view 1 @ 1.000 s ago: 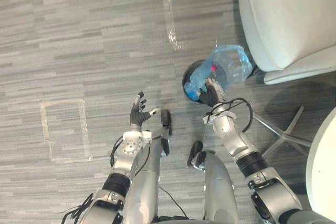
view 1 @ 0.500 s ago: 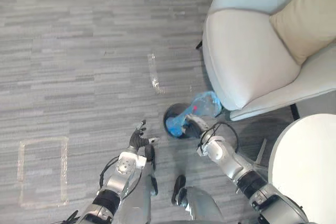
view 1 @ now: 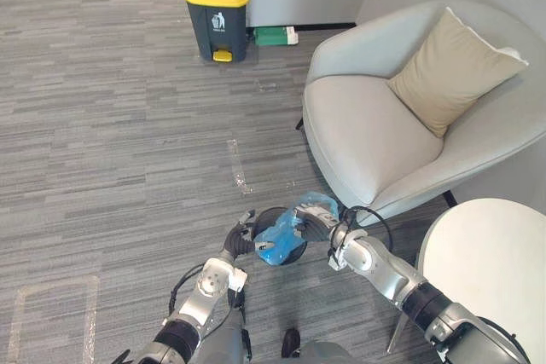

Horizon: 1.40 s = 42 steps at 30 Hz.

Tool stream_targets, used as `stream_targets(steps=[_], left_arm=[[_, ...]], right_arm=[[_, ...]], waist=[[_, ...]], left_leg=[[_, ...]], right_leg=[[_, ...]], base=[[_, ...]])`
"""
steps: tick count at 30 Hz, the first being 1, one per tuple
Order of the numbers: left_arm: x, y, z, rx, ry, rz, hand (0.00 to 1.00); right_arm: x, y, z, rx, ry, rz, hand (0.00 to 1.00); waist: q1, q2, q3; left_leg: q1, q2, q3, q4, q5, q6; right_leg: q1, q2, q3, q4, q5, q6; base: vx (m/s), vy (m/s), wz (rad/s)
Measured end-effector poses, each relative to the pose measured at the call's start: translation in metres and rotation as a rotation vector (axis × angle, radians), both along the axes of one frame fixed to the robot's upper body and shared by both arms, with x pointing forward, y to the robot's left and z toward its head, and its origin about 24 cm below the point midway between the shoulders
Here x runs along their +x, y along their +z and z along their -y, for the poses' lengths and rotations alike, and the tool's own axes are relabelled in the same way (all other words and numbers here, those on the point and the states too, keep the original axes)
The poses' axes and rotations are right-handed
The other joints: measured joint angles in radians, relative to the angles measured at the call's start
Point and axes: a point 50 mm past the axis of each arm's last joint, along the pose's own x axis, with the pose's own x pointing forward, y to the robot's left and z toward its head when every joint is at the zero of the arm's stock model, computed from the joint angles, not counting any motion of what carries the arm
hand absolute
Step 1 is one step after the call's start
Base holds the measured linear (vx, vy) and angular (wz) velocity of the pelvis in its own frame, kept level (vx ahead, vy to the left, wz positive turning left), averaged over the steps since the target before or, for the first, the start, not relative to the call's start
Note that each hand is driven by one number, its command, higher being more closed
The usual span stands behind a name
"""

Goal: Gather rubbish on tea table into small bin, then transfer packed bag to large trash can.

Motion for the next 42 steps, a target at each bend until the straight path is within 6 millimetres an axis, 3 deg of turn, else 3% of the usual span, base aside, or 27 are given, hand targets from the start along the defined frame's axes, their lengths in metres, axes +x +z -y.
stream_targets(steps=[5,13,19,31,42], left_arm=[[-0.007,-0.004,0.001,0.014,-0.025,-0.013,0.00],[-0.003,0.009,0.016,-0.010,-0.101,0.044,0.00],[0.000,0.032,0.026,-0.024,-0.182,0.152,0.00],[0.010,0.076,0.014,-0.043,-0.224,0.337,0.00],[0.012,0.089,0.009,-0.066,-0.217,0.382,0.00]], right_arm=[[0.000,0.005,0.002,-0.003,0.008,0.022,1.00],[0.003,0.041,0.018,-0.001,0.064,0.158,1.00],[0.000,0.060,0.020,-0.036,0.149,0.236,1.00],[0.007,0.078,0.030,-0.092,0.158,0.337,1.00],[0.006,0.093,0.029,-0.079,0.177,0.418,1.00]], waist=[[0.003,0.006,-0.009],[0.005,0.002,-0.021],[0.001,0.010,-0.058],[-0.007,0.019,-0.091],[-0.006,0.021,-0.120]], left_leg=[[-0.014,-0.004,-0.008,0.000,-0.006,-0.003],[0.001,-0.010,-0.012,0.005,0.002,0.008],[0.002,0.012,-0.011,0.000,0.001,0.004],[0.003,0.018,-0.006,0.000,0.002,0.001],[0.009,0.019,-0.003,0.000,0.003,0.000]], right_leg=[[0.000,0.003,0.003,-0.023,0.013,0.006],[0.027,0.001,0.013,-0.051,0.030,0.008],[0.023,0.020,0.034,-0.062,0.044,-0.007],[0.035,0.027,0.041,-0.090,0.066,-0.006],[0.038,0.027,0.044,-0.090,0.066,-0.007]], base=[[0.00,-0.007,0.03],[0.05,-0.024,-0.02],[-0.03,-0.031,-0.11],[0.00,-0.005,-0.02],[0.00,0.000,0.00]])
